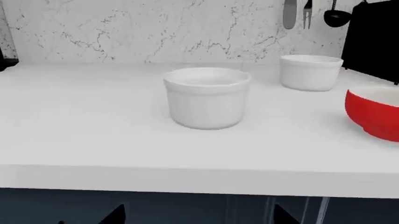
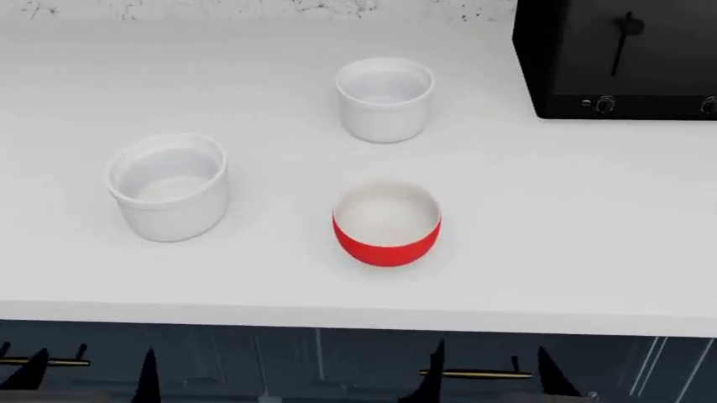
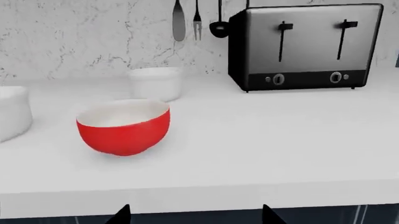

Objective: Stack the bowls from largest to smallest.

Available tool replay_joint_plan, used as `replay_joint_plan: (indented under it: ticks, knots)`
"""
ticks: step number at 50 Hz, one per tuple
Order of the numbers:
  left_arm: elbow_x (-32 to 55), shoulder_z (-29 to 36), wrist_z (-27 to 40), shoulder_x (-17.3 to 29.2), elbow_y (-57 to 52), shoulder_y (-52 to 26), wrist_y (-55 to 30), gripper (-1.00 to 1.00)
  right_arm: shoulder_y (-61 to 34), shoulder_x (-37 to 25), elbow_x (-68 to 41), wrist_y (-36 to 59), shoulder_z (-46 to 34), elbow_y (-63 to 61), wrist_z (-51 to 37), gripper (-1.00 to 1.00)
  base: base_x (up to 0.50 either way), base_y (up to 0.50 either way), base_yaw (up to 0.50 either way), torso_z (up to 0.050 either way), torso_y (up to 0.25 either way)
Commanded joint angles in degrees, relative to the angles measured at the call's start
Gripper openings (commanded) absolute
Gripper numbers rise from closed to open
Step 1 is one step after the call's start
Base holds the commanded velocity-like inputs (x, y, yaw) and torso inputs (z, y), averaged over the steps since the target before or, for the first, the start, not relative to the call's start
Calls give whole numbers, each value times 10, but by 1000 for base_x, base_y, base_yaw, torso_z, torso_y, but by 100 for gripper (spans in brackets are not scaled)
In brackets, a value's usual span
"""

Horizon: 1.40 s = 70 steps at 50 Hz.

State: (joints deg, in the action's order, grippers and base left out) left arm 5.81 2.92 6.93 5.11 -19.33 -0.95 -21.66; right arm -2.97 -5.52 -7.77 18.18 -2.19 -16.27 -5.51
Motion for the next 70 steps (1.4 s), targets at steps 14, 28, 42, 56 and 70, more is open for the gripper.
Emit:
replay_joint_plan:
  ticks: [14, 28, 42, 56, 70]
  knots:
    - [68, -59, 42, 46, -398, -93, -463, 100, -87, -46, -69, 315, 62, -270, -33, 100, 0, 0, 0, 0, 0]
    - [430, -77, 345, 240, -406, -93, -394, 100, -89, -37, -88, 299, 83, -261, -37, 100, 470, 120, 0, 0, 0]
    - [478, -100, 388, 287, -400, -70, -357, 100, -88, -43, -108, 319, 86, -257, -33, 100, 500, 0, 0, 0, 0]
    - [520, -115, 427, 353, -402, -31, -296, 100, -93, -43, -128, 334, 99, -261, -39, 100, 500, 1, 0, 0, 1]
    - [519, 52, 601, 703, -406, 88, 97, 100, -164, -77, -148, 450, 108, -305, -61, 100, 71, 2, 0, 0, -54]
